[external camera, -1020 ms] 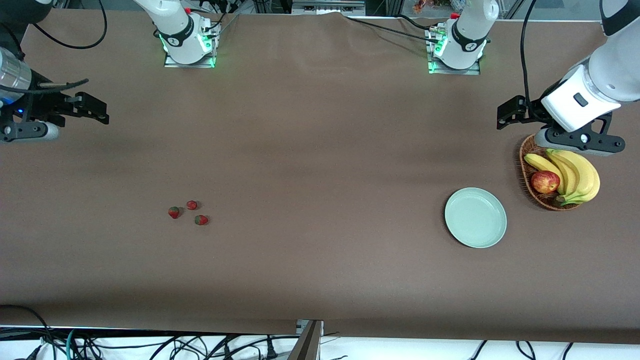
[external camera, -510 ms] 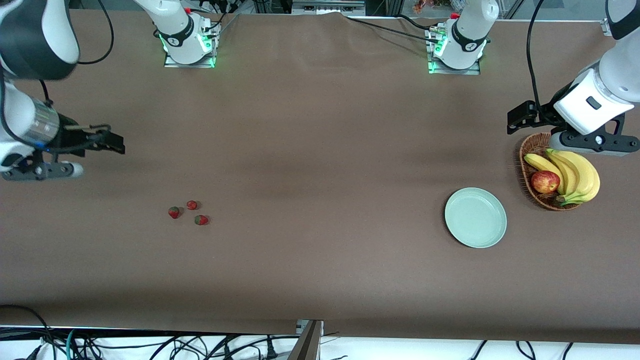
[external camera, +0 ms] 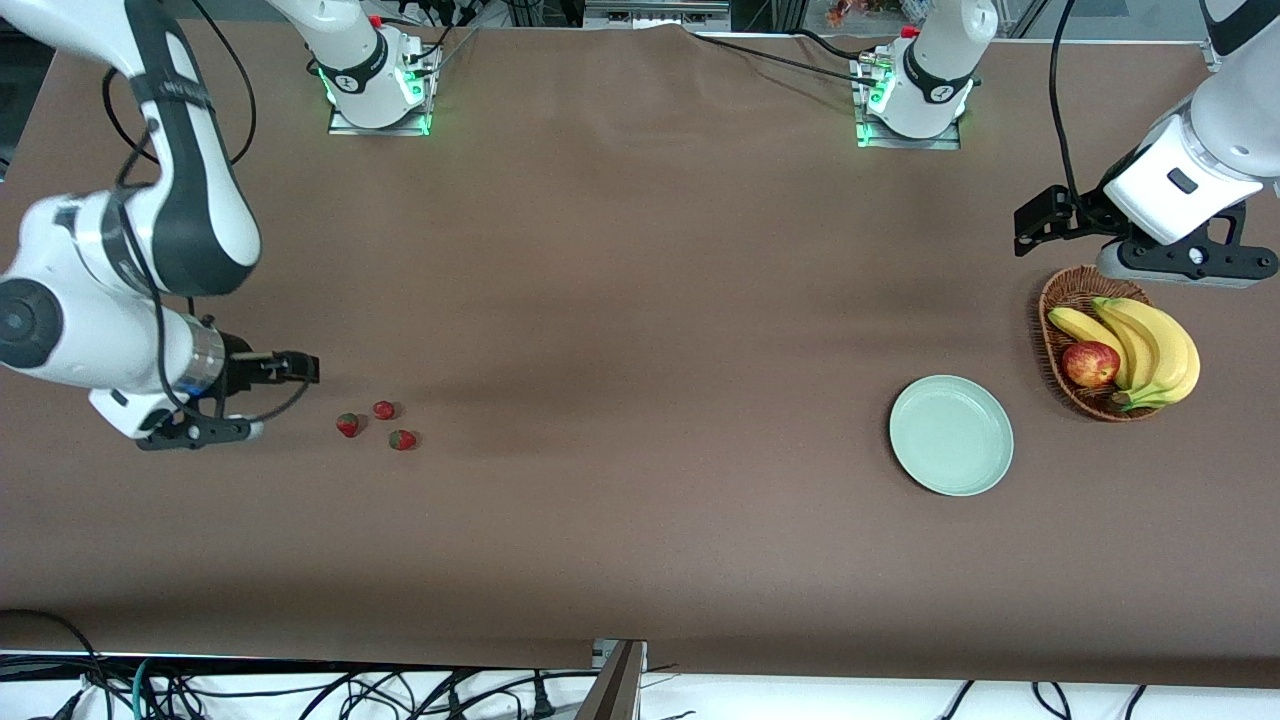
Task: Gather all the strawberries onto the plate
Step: 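Reach the right gripper down toward the three red strawberries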
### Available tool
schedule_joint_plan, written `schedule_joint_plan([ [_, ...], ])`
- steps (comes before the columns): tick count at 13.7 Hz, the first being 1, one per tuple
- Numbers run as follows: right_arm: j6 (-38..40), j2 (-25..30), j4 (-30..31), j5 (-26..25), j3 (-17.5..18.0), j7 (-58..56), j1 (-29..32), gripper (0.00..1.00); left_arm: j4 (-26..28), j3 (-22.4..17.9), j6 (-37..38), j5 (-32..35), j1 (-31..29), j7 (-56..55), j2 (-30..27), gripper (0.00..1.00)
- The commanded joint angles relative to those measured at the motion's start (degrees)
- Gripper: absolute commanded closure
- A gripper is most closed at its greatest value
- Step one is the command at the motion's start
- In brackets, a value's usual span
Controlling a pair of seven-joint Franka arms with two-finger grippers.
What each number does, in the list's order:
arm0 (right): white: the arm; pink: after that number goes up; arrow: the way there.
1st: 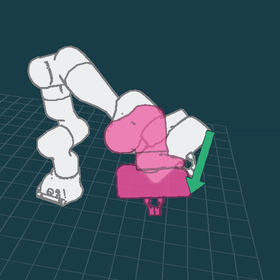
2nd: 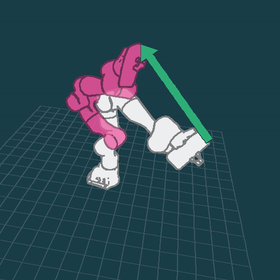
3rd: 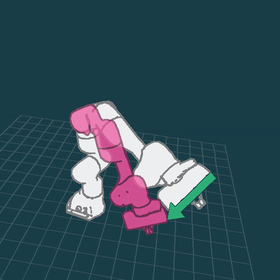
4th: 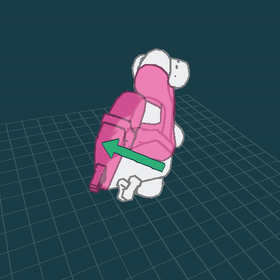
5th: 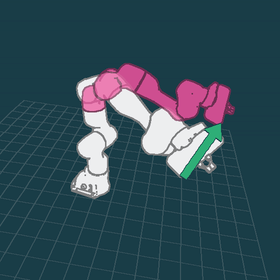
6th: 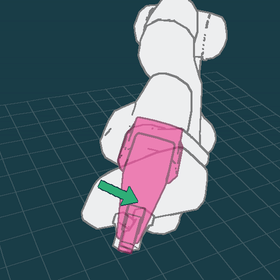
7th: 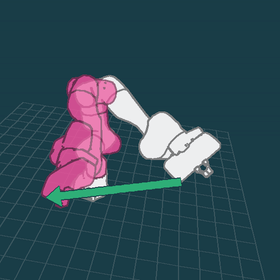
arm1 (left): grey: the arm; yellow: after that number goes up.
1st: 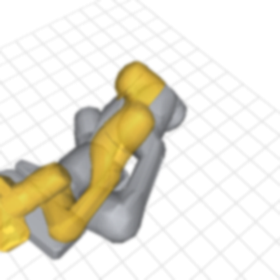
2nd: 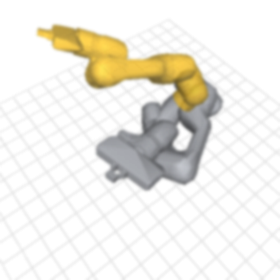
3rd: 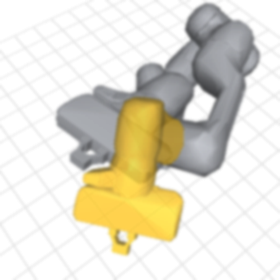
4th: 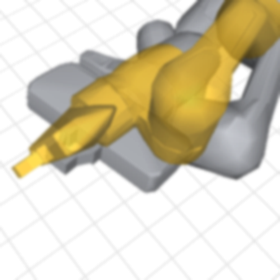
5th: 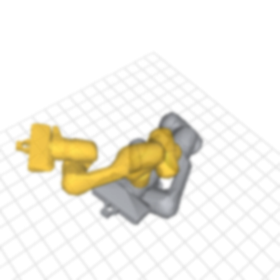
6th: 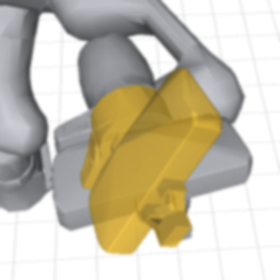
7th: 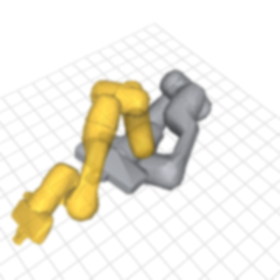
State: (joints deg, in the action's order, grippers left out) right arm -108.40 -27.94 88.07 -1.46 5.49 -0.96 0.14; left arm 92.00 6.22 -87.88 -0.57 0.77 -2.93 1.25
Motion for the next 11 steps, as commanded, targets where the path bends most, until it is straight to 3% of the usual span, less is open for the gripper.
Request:
schedule_joint_plan([
  [1,-4.34,-4.21,-0.89,-3.36,0.22,0.60,0.12,0.00,-0.51,-0.33,1.22,-0.66,0.11,0.20,-0.37,0.00],
  [5,-12.86,-9.93,0.51,-3.99,-0.65,0.69,0.82,0.00,-0.86,-0.33,1.22,-0.57,0.02,0.55,-0.20,0.00],
  [11,-24.57,-11.52,7.11,-3.99,-1.01,0.86,0.83,0.00,-0.86,-0.33,1.40,-0.66,0.02,0.64,-0.20,0.00],
])
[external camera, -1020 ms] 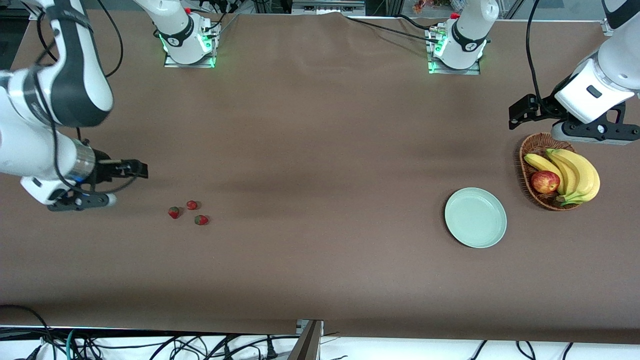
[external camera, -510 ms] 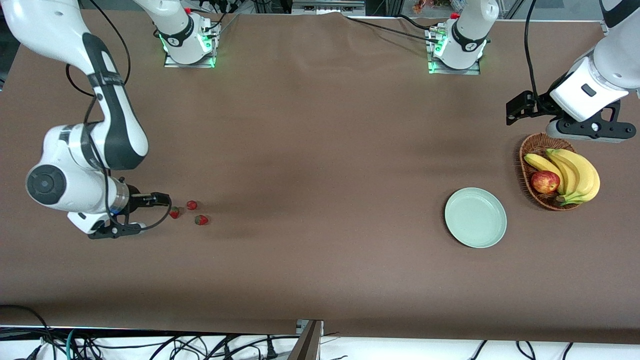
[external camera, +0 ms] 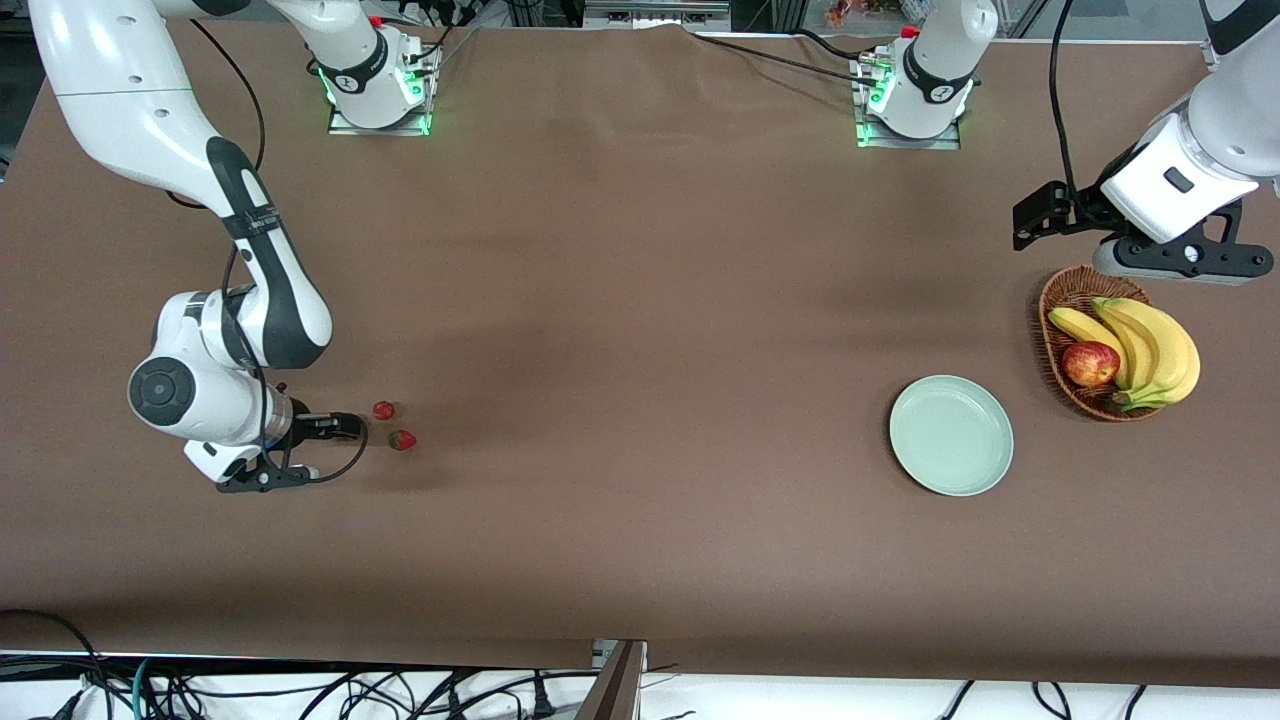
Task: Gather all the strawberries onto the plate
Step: 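Close the right gripper on one red strawberry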
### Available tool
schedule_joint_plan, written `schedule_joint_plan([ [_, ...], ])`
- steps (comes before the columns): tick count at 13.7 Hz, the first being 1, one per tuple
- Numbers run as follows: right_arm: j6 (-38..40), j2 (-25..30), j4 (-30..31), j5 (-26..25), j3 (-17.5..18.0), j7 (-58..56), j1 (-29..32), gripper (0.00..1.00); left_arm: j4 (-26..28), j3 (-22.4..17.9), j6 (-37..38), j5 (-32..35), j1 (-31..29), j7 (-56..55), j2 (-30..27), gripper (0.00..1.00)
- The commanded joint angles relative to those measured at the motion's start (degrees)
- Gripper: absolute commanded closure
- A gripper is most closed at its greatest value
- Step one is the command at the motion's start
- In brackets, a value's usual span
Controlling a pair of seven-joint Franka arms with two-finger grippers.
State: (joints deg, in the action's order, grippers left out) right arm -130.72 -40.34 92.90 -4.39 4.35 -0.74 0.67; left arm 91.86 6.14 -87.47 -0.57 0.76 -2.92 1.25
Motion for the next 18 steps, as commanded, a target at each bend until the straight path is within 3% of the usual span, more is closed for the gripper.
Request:
schedule_joint_plan([
  [1,-2.26,0.88,2.37,-1.06,0.14,0.65,0.12,0.00,-0.72,-0.25,0.99,-0.57,0.03,0.64,-0.20,0.00],
  [9,-2.52,0.08,2.81,-1.15,0.14,0.65,0.03,0.02,-0.72,-0.25,1.08,-0.66,0.03,0.73,-0.20,0.00],
  [14,-2.44,0.08,3.25,-1.15,0.14,0.65,-0.06,0.52,-0.81,-0.25,1.07,-0.66,0.03,0.73,-0.19,0.00],
  [15,-2.26,0.08,3.25,-1.06,0.14,0.83,0.03,0.58,-0.81,-0.25,1.07,-0.66,0.03,0.73,-0.11,0.00],
  [18,-2.17,0.08,3.25,-1.06,0.14,0.92,0.03,0.59,-0.72,-0.25,1.08,-0.66,0.03,0.81,-0.20,0.00],
])
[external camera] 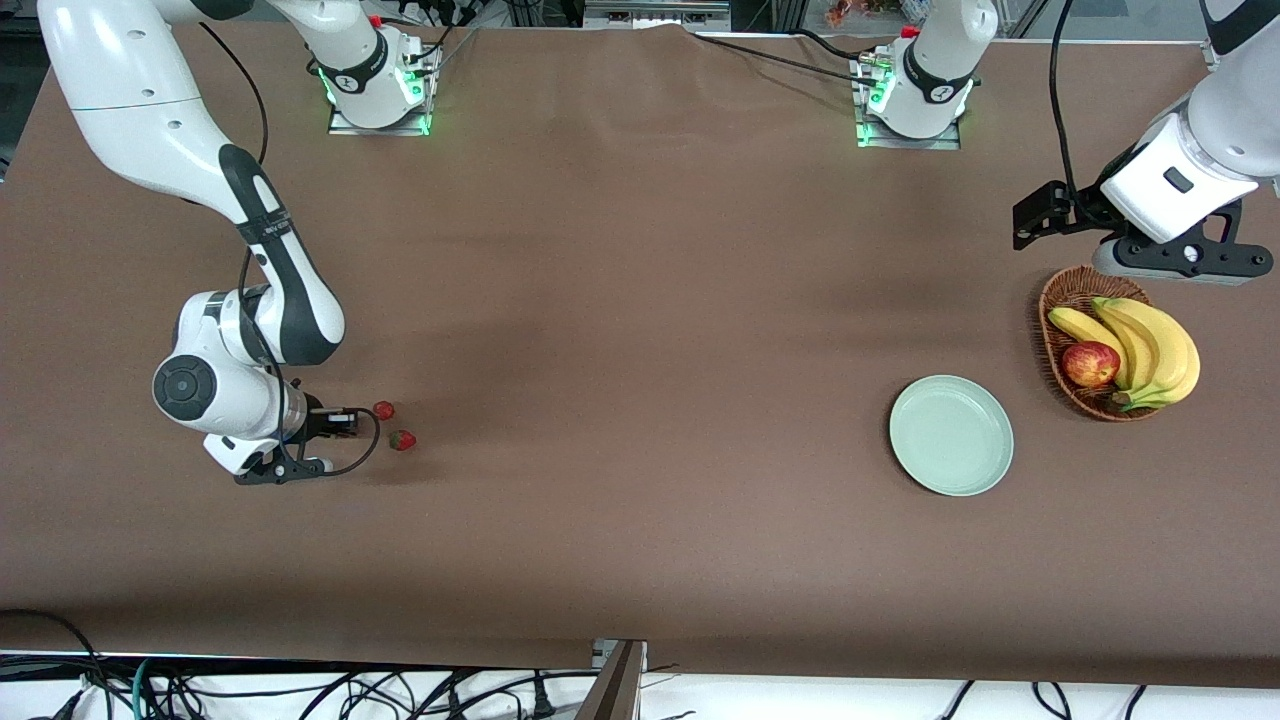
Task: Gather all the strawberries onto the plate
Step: 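Close the right gripper on one red strawberry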
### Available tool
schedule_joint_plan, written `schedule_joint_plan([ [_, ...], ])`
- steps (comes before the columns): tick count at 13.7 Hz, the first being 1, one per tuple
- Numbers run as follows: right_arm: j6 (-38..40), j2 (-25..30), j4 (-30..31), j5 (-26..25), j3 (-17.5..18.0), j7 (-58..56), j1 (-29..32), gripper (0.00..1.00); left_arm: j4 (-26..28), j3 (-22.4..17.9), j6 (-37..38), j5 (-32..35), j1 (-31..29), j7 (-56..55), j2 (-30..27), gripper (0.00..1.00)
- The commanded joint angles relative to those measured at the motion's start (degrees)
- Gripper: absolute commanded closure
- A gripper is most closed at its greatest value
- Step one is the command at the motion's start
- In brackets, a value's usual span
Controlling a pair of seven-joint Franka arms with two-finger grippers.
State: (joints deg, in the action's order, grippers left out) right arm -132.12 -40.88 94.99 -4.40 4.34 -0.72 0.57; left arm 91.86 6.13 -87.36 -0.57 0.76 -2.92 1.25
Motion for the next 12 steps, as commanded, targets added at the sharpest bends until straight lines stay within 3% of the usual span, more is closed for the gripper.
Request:
schedule_joint_plan([
  [1,-0.77,0.63,1.16,-1.04,0.14,0.90,0.13,0.59,-0.72,-0.16,0.96,-0.66,0.03,0.81,-0.20,0.00],
  [3,-0.77,0.63,1.16,-1.04,0.14,0.90,0.13,0.60,-0.72,-0.25,1.05,-0.66,0.03,0.81,-0.11,0.00],
  [5,-0.50,0.63,1.16,-0.96,0.14,0.90,0.13,0.80,-0.72,-0.25,0.96,-0.66,0.03,0.81,-0.11,0.00],
  [7,-0.50,0.63,1.07,-0.78,0.14,0.98,0.13,0.90,-0.72,-0.25,1.05,-0.66,0.03,0.81,-0.11,0.00],
  [12,1.16,1.86,-3.84,-0.17,1.98,4.83,-3.45,0.91,-0.80,-0.16,1.05,-0.66,0.56,0.20,-0.20,0.00],
])
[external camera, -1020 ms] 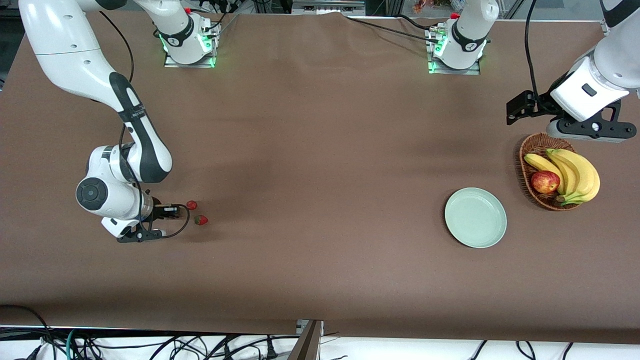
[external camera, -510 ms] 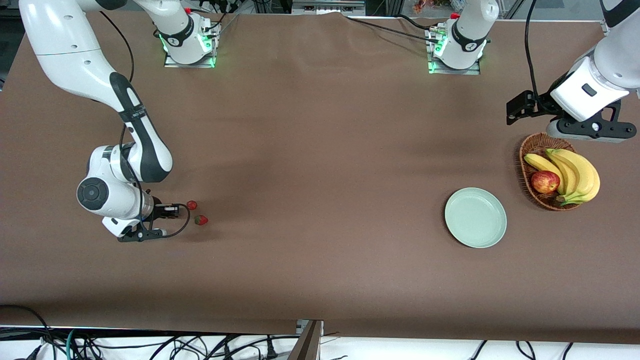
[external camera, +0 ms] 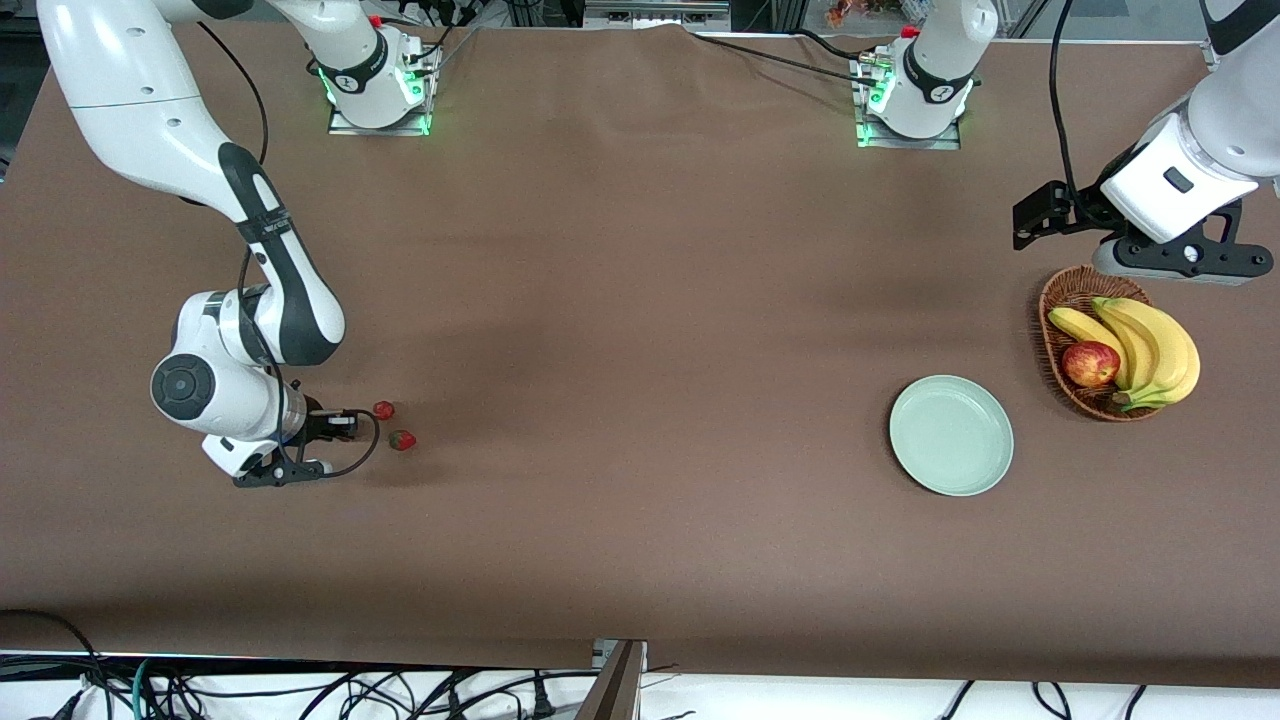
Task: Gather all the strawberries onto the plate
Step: 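Carry the strawberry to mid-table and release it with the right gripper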
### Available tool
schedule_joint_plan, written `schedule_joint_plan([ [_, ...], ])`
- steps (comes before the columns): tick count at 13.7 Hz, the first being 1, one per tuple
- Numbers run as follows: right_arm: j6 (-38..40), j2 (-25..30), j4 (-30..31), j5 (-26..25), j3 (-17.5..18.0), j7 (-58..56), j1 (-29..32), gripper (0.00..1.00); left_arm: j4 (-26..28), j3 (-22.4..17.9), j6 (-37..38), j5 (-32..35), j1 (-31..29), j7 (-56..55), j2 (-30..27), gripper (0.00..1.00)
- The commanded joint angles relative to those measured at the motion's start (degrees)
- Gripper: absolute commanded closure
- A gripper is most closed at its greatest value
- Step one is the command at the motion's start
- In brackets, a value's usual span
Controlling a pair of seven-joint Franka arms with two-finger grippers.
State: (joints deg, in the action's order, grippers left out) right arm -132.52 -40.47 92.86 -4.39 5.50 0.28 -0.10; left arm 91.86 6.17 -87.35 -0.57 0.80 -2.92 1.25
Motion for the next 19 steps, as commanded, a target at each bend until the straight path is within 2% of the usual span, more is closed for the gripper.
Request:
schedule_joint_plan([
  [1,2.08,1.45,-3.11,-0.10,0.82,7.77,-5.41,0.91,-0.80,-0.11,1.05,-0.66,0.52,0.11,-0.20,0.00],
  [4,1.74,0.40,-5.41,-0.18,0.82,23.57,-14.72,0.91,-0.72,-0.19,1.48,-0.66,0.43,0.46,-0.20,0.00],
  [8,-0.72,-6.71,-14.61,-0.27,0.65,49.58,-29.14,0.91,-0.63,-0.11,1.75,-1.18,0.52,0.64,0.24,0.00],
  [16,-8.72,-11.73,-15.87,-0.18,0.74,63.78,-40.05,0.89,-0.72,-0.19,4.56,-4.61,-1.24,0.81,0.95,0.00],
  [17,-8.81,-12.00,-15.87,-0.18,0.74,64.58,-40.76,0.78,-0.72,-0.19,4.56,-4.53,-1.16,0.90,0.95,0.00],
  [18,-8.72,-12.18,-15.87,-0.18,0.74,64.76,-41.03,0.59,-0.72,-0.19,4.56,-4.61,-1.33,0.90,0.95,0.00],
  [19,-8.72,-12.18,-15.87,-0.18,0.74,64.67,-41.29,0.22,-0.72,-0.37,4.56,-4.61,-1.42,0.99,1.03,0.00],
])
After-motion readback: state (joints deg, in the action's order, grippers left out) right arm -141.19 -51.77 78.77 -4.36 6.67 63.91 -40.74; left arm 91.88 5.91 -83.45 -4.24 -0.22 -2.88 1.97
